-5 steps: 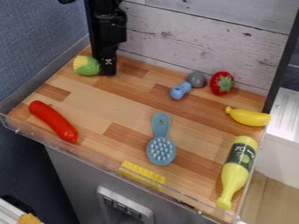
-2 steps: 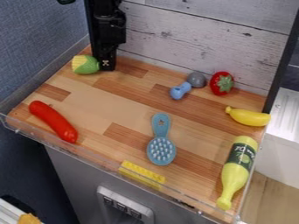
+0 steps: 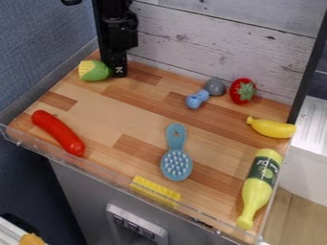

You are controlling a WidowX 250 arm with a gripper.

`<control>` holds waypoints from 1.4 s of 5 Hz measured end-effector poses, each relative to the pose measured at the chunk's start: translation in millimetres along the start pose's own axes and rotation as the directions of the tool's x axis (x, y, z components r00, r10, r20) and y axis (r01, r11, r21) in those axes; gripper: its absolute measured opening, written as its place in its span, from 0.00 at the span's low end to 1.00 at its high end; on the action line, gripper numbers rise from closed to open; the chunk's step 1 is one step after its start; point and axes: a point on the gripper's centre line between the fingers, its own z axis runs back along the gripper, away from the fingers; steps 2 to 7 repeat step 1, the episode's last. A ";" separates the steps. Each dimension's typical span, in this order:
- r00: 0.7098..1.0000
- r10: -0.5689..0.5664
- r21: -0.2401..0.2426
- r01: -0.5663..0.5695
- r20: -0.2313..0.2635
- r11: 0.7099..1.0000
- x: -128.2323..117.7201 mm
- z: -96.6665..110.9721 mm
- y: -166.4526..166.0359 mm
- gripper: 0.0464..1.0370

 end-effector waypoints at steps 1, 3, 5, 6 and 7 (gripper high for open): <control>0.999 0.046 -0.003 -0.046 0.003 0.999 0.6 0.0 -0.4 0.01; 0.999 0.046 -0.003 -0.046 0.003 0.999 0.6 0.0 -0.4 0.01; 0.999 0.046 -0.003 -0.046 0.003 0.999 0.6 0.0 -0.4 0.01; 0.999 0.046 -0.003 -0.046 0.003 0.999 0.6 0.0 -0.4 0.01; 0.999 0.046 -0.003 -0.046 0.003 0.999 0.6 0.0 -0.4 0.01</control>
